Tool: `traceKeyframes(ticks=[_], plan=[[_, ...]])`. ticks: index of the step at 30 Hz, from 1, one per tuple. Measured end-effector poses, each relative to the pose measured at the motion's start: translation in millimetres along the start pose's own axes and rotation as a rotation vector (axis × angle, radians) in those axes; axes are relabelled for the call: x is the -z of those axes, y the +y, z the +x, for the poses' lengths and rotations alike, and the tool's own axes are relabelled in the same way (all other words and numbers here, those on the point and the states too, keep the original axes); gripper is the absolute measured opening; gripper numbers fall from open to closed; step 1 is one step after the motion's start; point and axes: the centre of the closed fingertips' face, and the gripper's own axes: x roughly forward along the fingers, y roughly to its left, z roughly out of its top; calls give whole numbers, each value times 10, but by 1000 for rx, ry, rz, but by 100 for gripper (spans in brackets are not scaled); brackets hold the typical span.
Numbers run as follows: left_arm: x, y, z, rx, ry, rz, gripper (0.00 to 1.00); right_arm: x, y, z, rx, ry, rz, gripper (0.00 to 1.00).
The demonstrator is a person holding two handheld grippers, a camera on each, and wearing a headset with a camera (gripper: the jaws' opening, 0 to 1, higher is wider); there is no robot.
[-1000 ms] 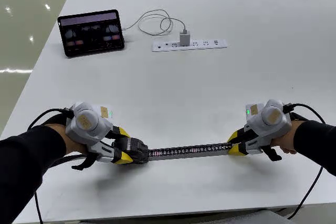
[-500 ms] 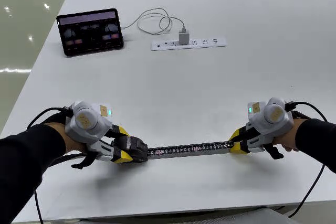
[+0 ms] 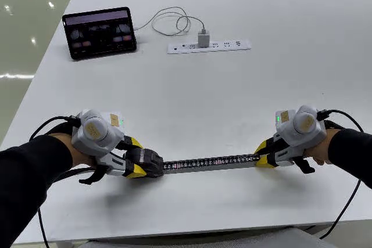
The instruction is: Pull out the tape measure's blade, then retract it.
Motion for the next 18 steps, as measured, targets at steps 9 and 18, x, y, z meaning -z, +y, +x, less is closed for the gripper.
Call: traceKeyframes(ticks=[9, 18], plan=[[-14, -11, -1, -3, -3, 0, 31, -15, 17, -12, -2, 0, 9, 9], [-28, -8, -7, -18, -34, -28, 32, -25, 34, -5, -4, 11, 2, 10]])
